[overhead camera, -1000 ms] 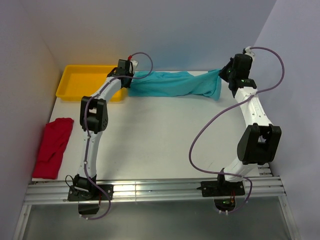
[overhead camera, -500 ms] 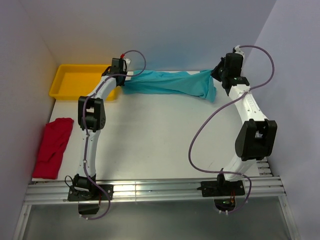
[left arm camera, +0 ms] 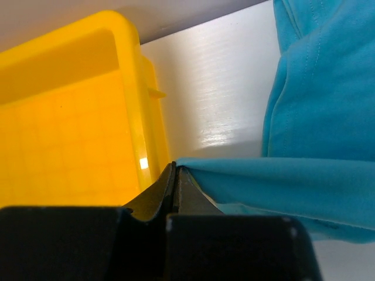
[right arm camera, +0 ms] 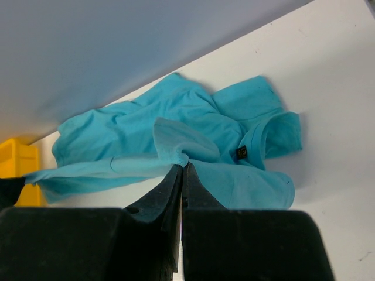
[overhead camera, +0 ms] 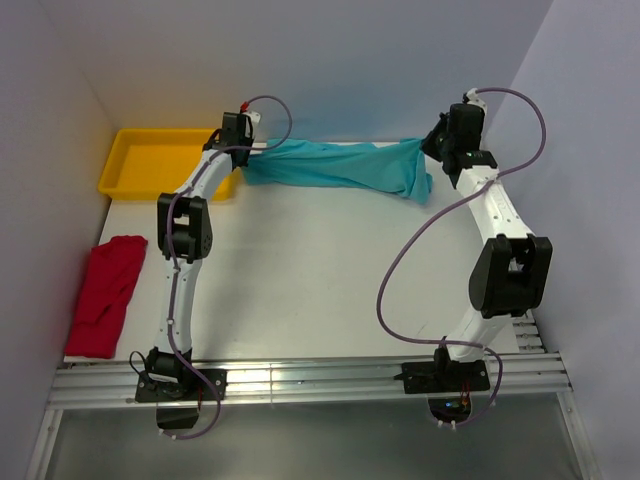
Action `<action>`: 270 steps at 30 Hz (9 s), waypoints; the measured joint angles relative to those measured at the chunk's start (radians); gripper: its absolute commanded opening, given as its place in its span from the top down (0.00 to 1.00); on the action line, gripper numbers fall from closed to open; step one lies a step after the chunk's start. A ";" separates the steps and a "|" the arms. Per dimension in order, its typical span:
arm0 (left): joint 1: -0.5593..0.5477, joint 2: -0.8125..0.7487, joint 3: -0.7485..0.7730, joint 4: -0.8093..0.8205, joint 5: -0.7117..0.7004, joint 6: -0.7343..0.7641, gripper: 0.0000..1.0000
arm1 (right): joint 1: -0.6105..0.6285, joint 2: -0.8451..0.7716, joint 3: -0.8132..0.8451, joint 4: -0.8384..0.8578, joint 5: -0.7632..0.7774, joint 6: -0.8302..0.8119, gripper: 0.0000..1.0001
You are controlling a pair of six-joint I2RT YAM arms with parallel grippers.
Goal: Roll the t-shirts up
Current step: Flatten the tshirt
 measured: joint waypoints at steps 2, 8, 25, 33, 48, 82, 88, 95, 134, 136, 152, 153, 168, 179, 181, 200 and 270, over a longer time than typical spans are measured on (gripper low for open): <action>0.001 0.000 -0.005 0.009 0.006 0.005 1.00 | 0.000 0.003 0.010 -0.007 0.001 -0.003 1.00; 0.003 -0.008 -0.009 0.022 0.034 0.018 1.00 | 0.000 0.021 0.080 -0.041 0.018 -0.017 1.00; -0.004 -0.314 -0.004 0.214 0.079 -0.026 1.00 | -0.034 0.142 0.529 -0.060 0.039 -0.097 1.00; -0.005 -0.340 0.011 0.285 0.078 -0.035 1.00 | -0.043 0.142 0.547 -0.004 0.043 -0.149 1.00; -0.004 -0.353 0.000 0.494 0.039 -0.020 1.00 | -0.044 0.183 0.752 0.109 0.040 -0.196 1.00; 0.034 -0.110 0.083 1.215 0.069 0.016 1.00 | -0.042 0.496 0.916 0.609 0.095 -0.235 1.00; 0.035 -0.105 0.116 1.236 0.076 0.012 1.00 | -0.042 0.413 0.766 0.694 0.112 -0.252 1.00; 0.036 -0.169 -0.051 1.200 0.048 0.018 1.00 | -0.041 0.142 0.337 0.715 0.144 -0.249 1.00; 0.044 -0.822 -1.228 0.180 0.219 0.167 1.00 | -0.048 -0.619 -0.882 -0.102 0.120 0.104 1.00; 0.042 -0.820 -1.256 0.159 0.211 0.183 1.00 | -0.049 -0.617 -0.911 -0.116 0.098 0.120 1.00; 0.016 -0.843 -1.357 0.173 0.154 0.260 1.00 | -0.051 -0.623 -0.956 -0.295 0.010 0.225 1.00; 0.015 -0.844 -1.359 0.175 0.153 0.262 1.00 | -0.051 -0.623 -0.958 -0.298 0.002 0.227 1.00; 0.013 -0.860 -1.381 0.169 0.124 0.310 1.00 | -0.055 -0.666 -1.023 -0.354 -0.037 0.273 1.00; 0.014 -0.860 -1.375 0.134 0.117 0.333 1.00 | -0.053 -0.626 -1.057 -0.358 -0.093 0.273 1.00; 0.018 -0.860 -1.372 0.124 0.116 0.338 1.00 | -0.053 -0.624 -1.057 -0.358 -0.093 0.274 1.00; 0.060 -0.866 -1.297 -0.080 0.155 0.336 0.54 | -0.050 -0.638 -1.029 -0.417 -0.093 0.277 0.50; -0.072 -0.843 -0.959 -0.144 0.493 0.062 0.55 | 0.617 -0.320 -0.601 -0.509 0.446 0.335 1.00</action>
